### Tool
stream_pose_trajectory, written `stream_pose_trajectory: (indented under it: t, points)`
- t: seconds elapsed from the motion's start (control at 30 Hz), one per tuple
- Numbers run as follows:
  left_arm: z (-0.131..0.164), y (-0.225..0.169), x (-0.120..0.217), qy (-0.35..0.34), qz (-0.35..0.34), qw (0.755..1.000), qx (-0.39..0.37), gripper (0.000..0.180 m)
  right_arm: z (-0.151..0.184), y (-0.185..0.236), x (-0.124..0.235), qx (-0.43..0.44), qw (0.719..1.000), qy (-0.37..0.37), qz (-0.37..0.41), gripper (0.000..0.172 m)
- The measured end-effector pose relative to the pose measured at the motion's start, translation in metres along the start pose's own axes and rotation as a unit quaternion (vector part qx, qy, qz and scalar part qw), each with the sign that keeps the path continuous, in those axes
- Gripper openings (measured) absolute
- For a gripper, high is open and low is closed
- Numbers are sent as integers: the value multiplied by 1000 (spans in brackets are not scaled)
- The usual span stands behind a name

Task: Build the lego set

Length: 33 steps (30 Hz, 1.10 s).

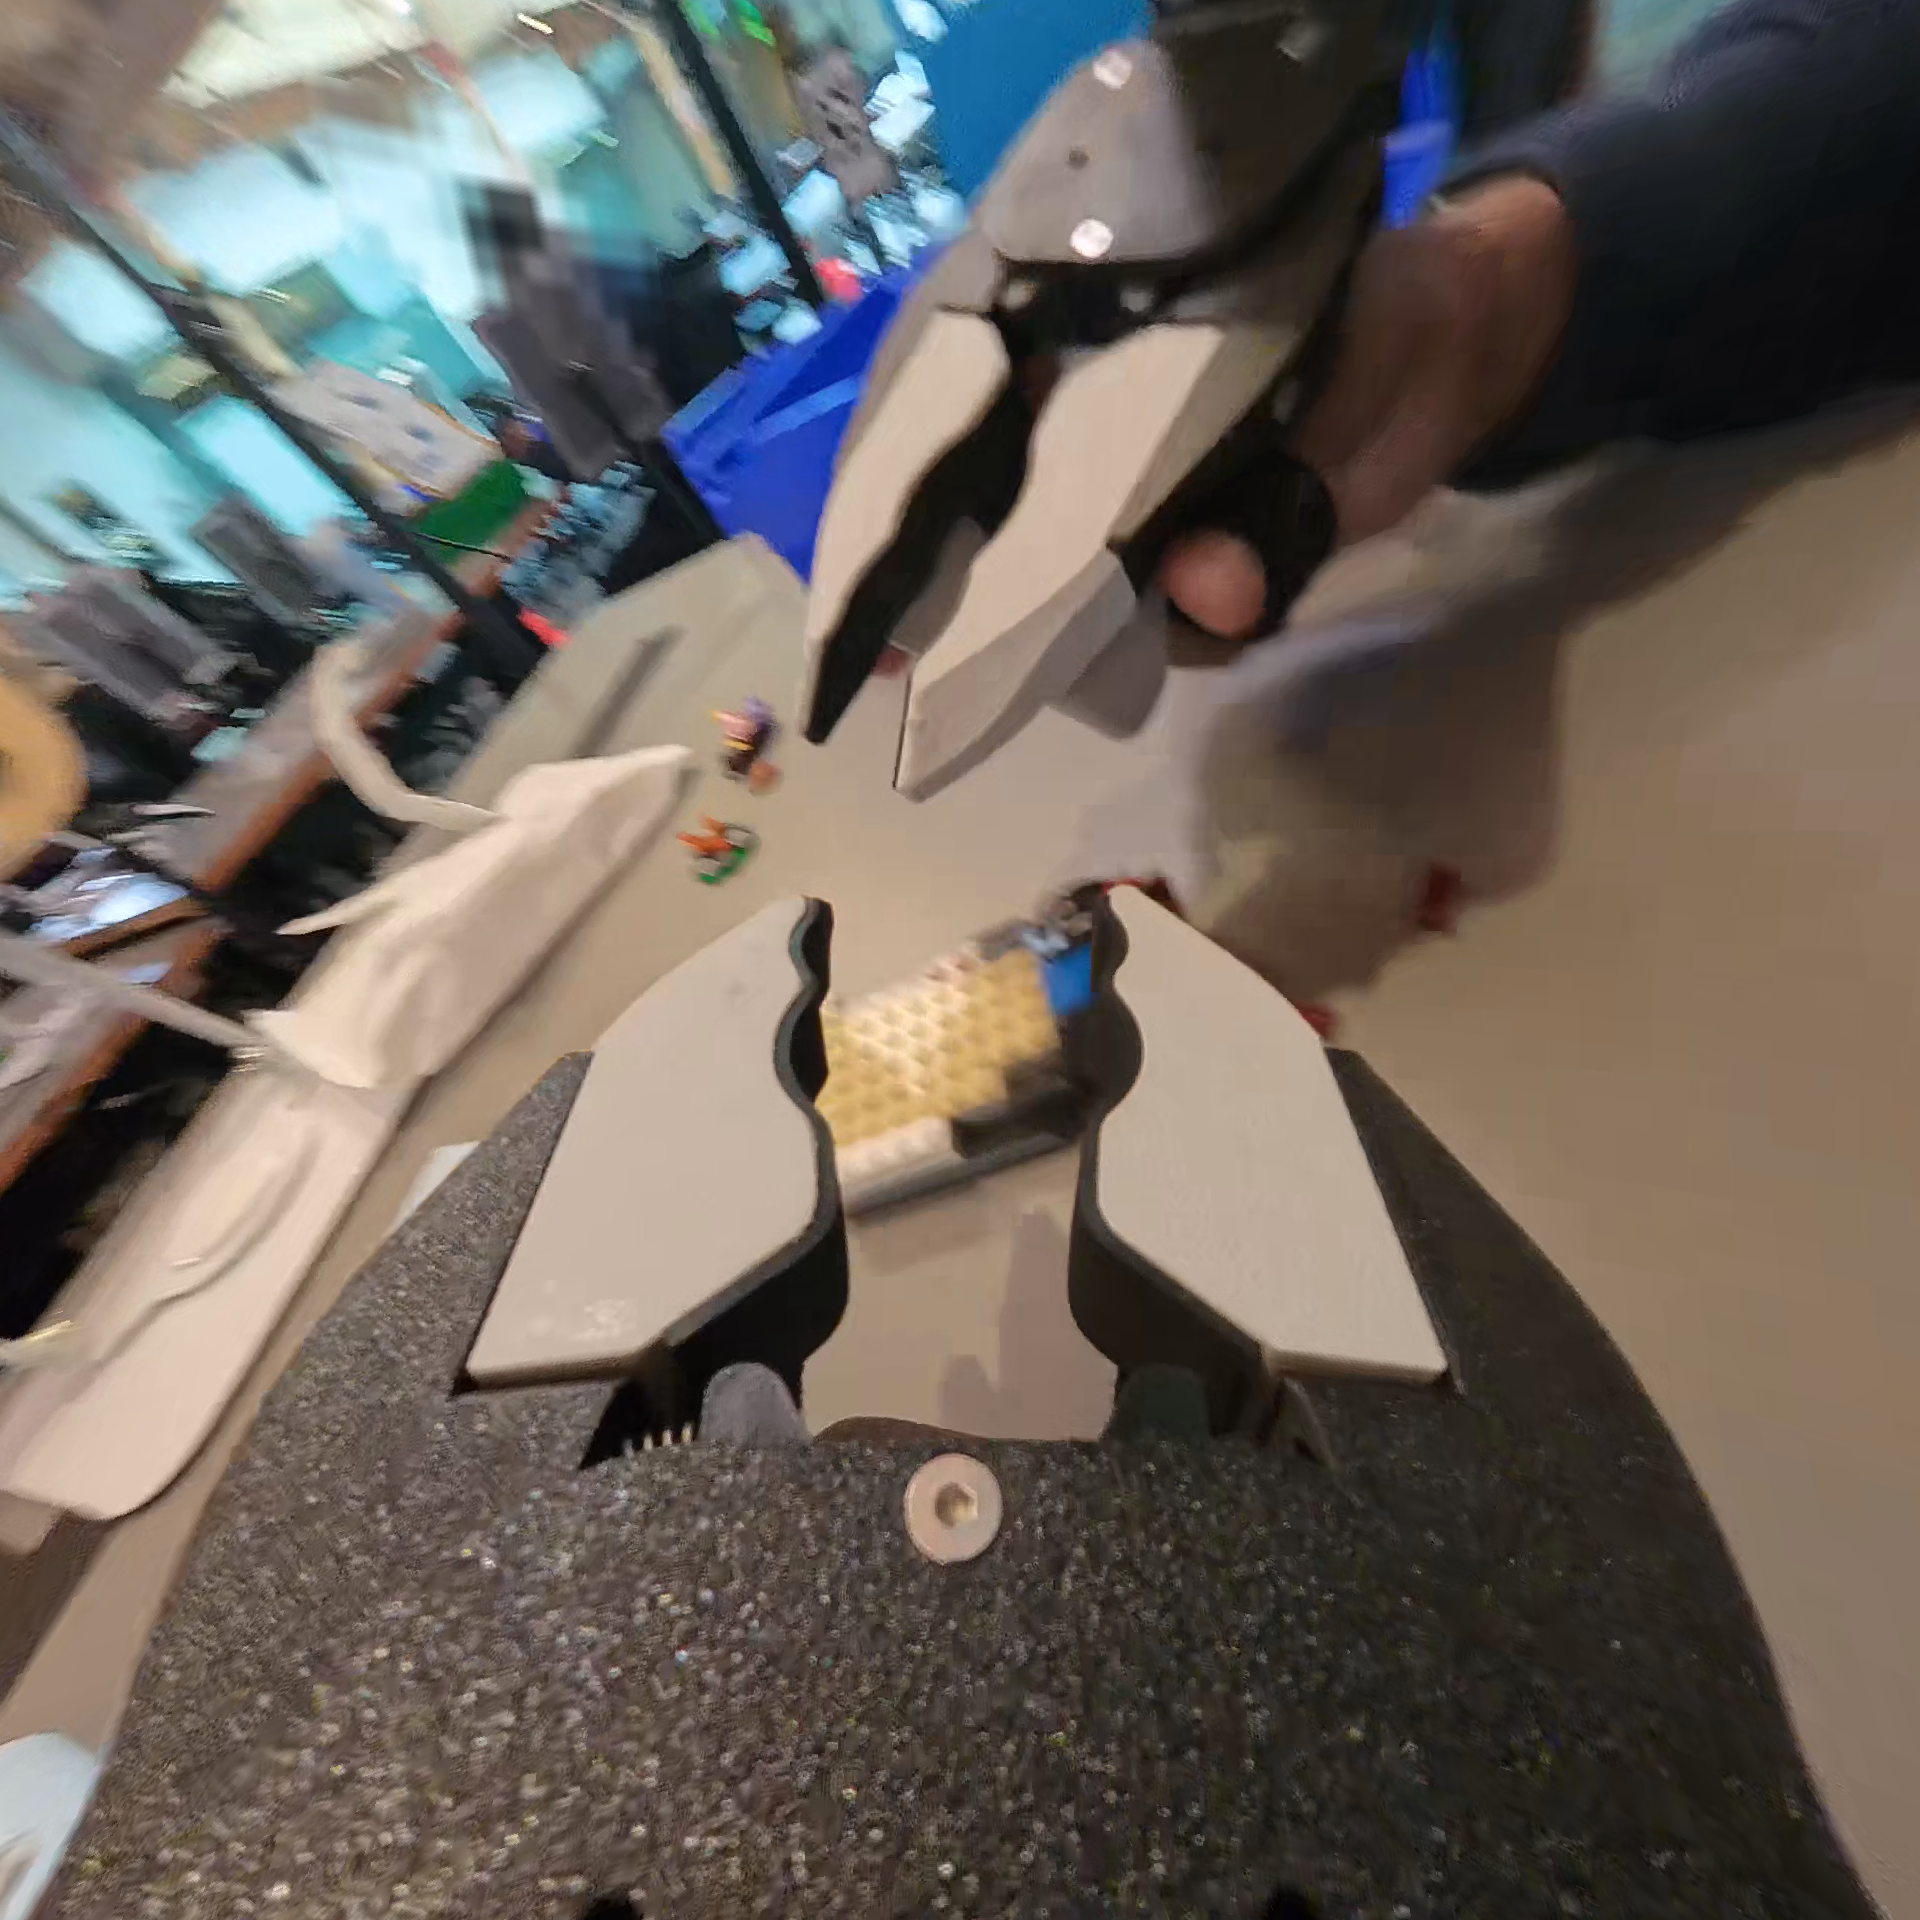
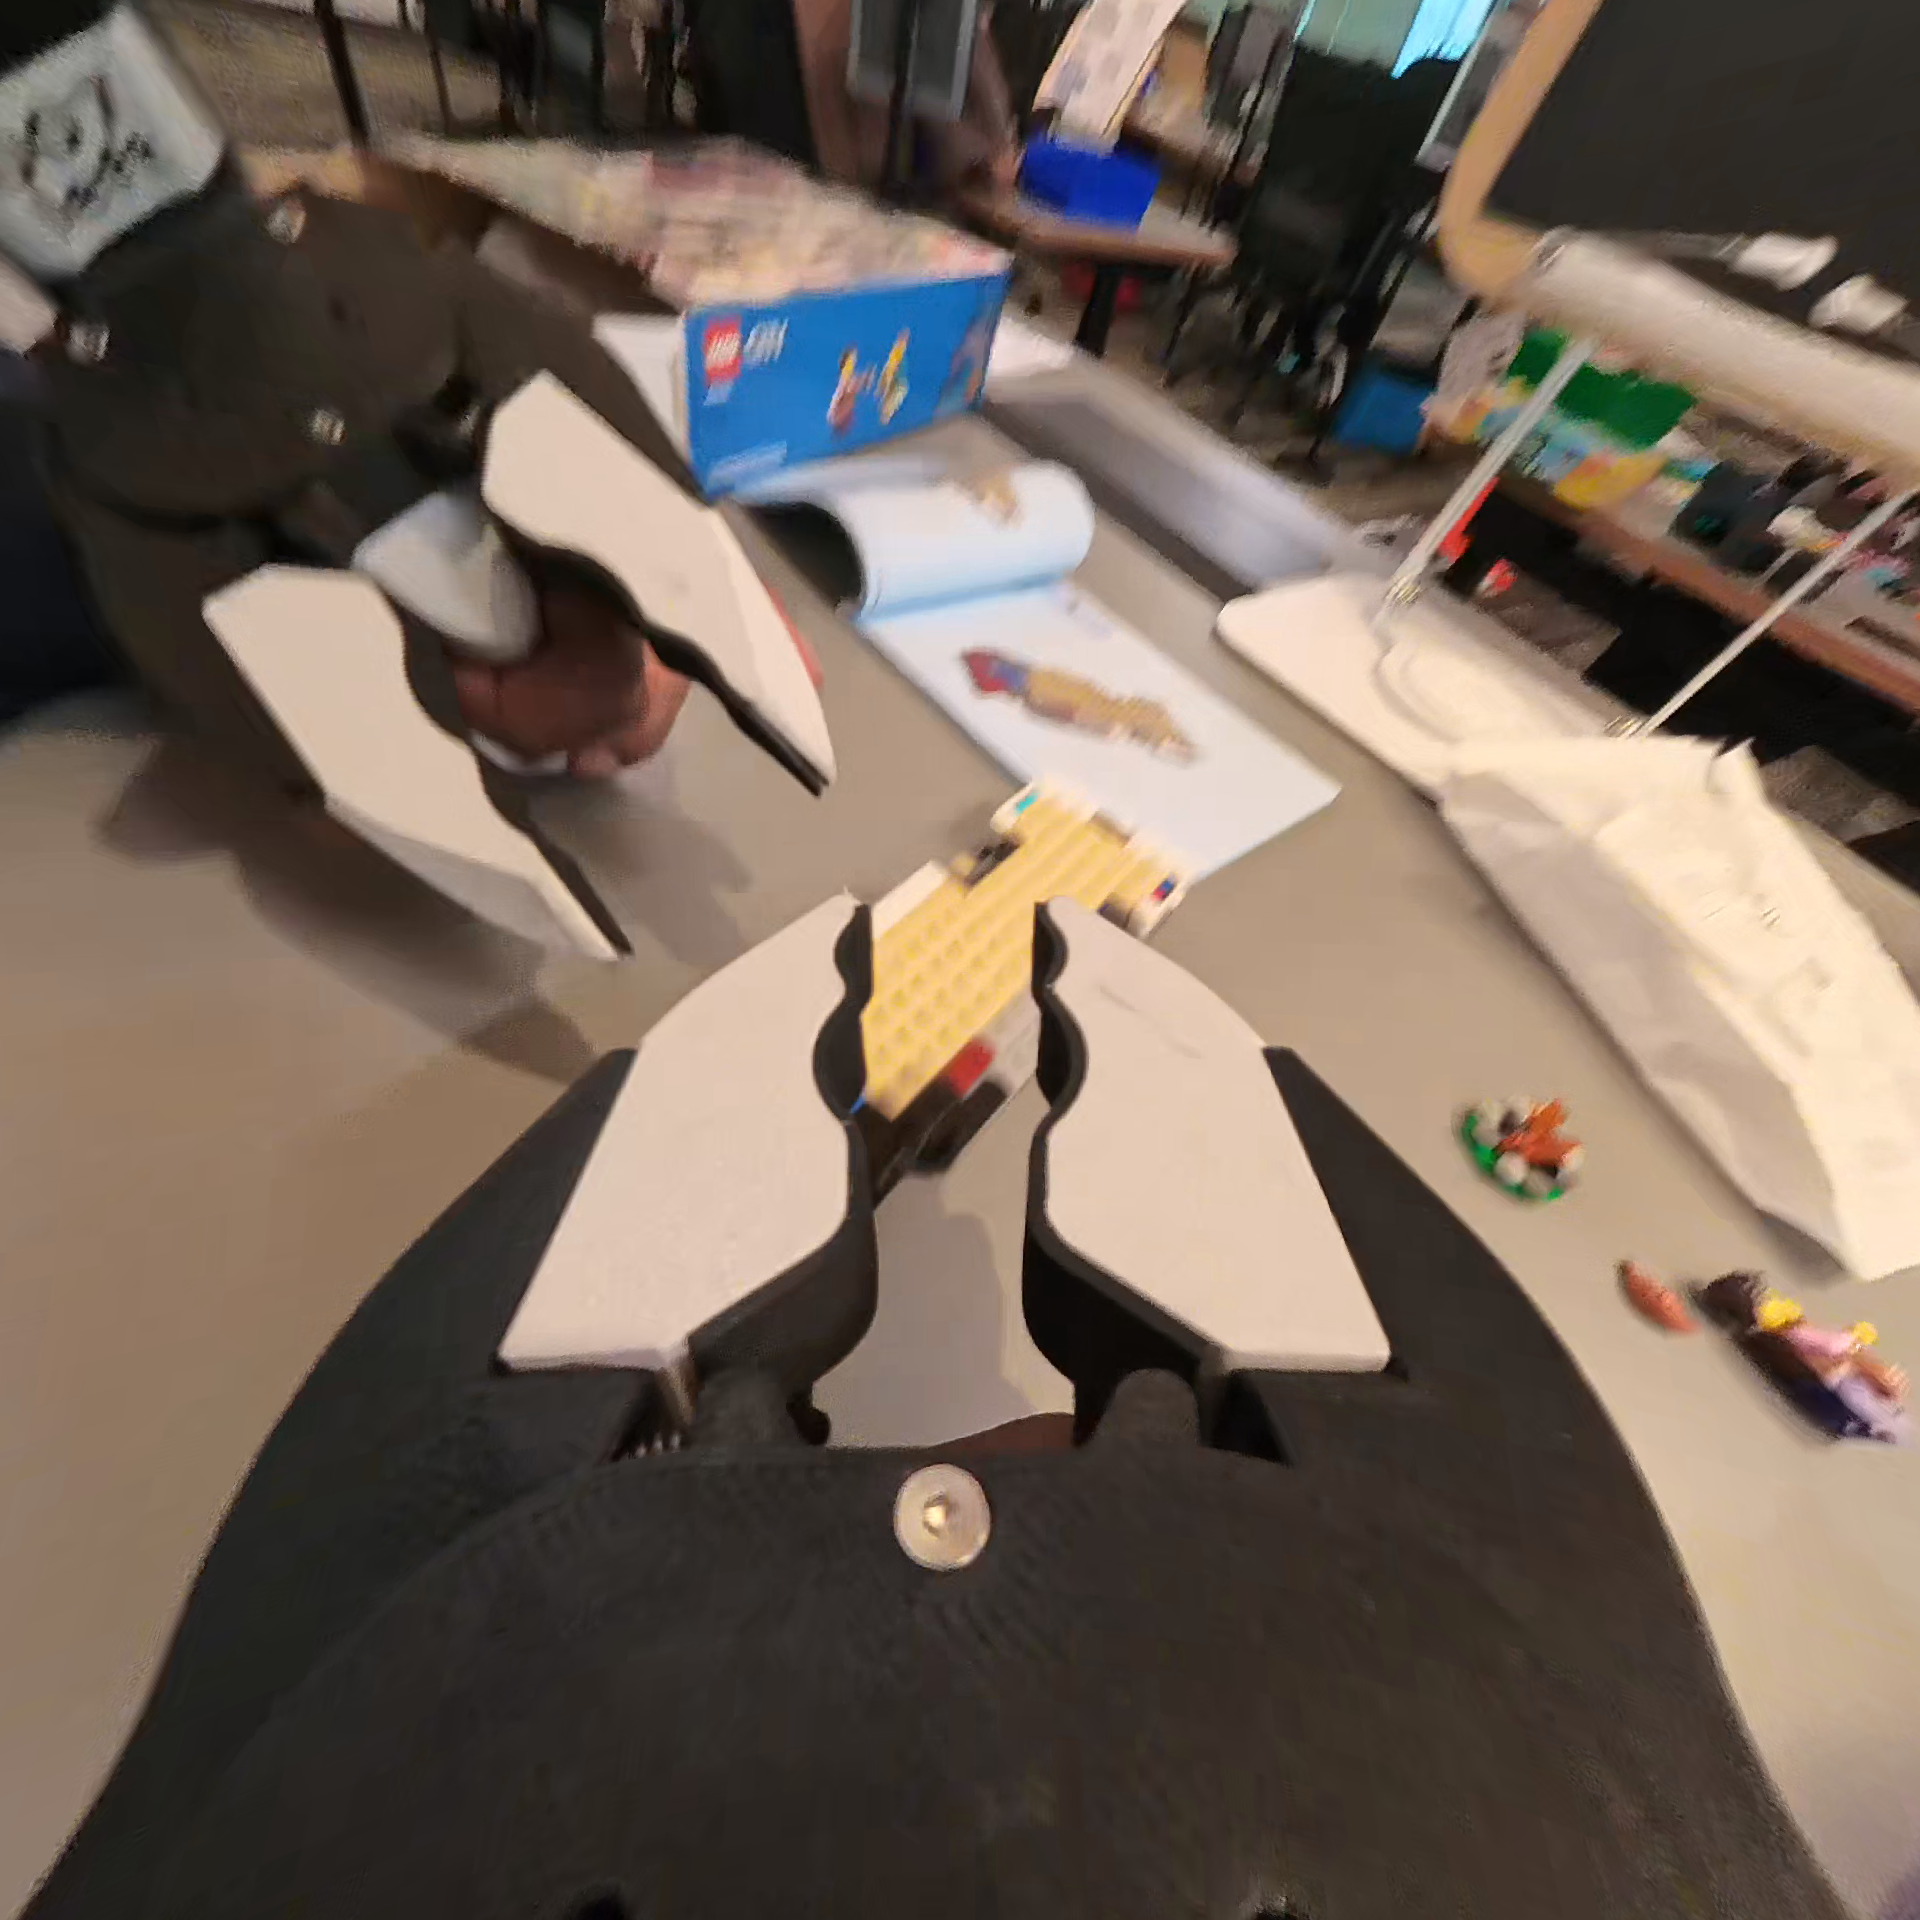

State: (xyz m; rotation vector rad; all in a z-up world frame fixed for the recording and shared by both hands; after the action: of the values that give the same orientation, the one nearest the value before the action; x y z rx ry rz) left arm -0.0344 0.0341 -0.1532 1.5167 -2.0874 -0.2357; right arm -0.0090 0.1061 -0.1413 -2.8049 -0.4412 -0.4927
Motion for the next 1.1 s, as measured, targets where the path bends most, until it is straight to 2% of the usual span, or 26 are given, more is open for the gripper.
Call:
stream_pose_trajectory:
  t: [0.07, 0.13, 0.27, 0.33, 0.47, 0.93, 1.1]
  points:
    - [-12, 21, -2, -30, -40, 998, 22, 49, -17, -14, -9, -10, 999, -25, 18, 24]
    - [-19, 33, -5, -58, -37, 997, 39, 48, -27, -25, -19, -1, 999, -32, 27, 20]
    - [-12, 17, -13, -79, 60, 994, 49, 45, -30, -43, -37, 29, 998, -28, 45, 20]
    - [-1, -1, -12, -53, 106, 993, 30, 39, -19, -45, -40, 19, 998, -19, 50, 19]
    - [4, -17, -5, -20, 137, 990, 16, 38, 4, -45, -43, 25, 998, 17, 63, 17]
    - [14, -35, -11, 45, 209, 977, 18, 37, 20, -52, -48, 27, 993, 69, 90, 15]
    - [16, -45, -11, 58, 225, 972, -18, 19, 26, -50, -49, 8, 994, 72, 83, 16]
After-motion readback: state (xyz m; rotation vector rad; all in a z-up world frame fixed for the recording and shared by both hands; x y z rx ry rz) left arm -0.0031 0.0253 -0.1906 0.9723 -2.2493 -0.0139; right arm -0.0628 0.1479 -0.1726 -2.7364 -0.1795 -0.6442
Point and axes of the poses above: each gripper's, where its closed fingertips meet, x back along the fingers, z out of its underside, y = z × x across the jaws, the point moved 3 cm from there along x, back along the fingers, and after that the axes turned 5 degrees about y, right-handed, at the moved point
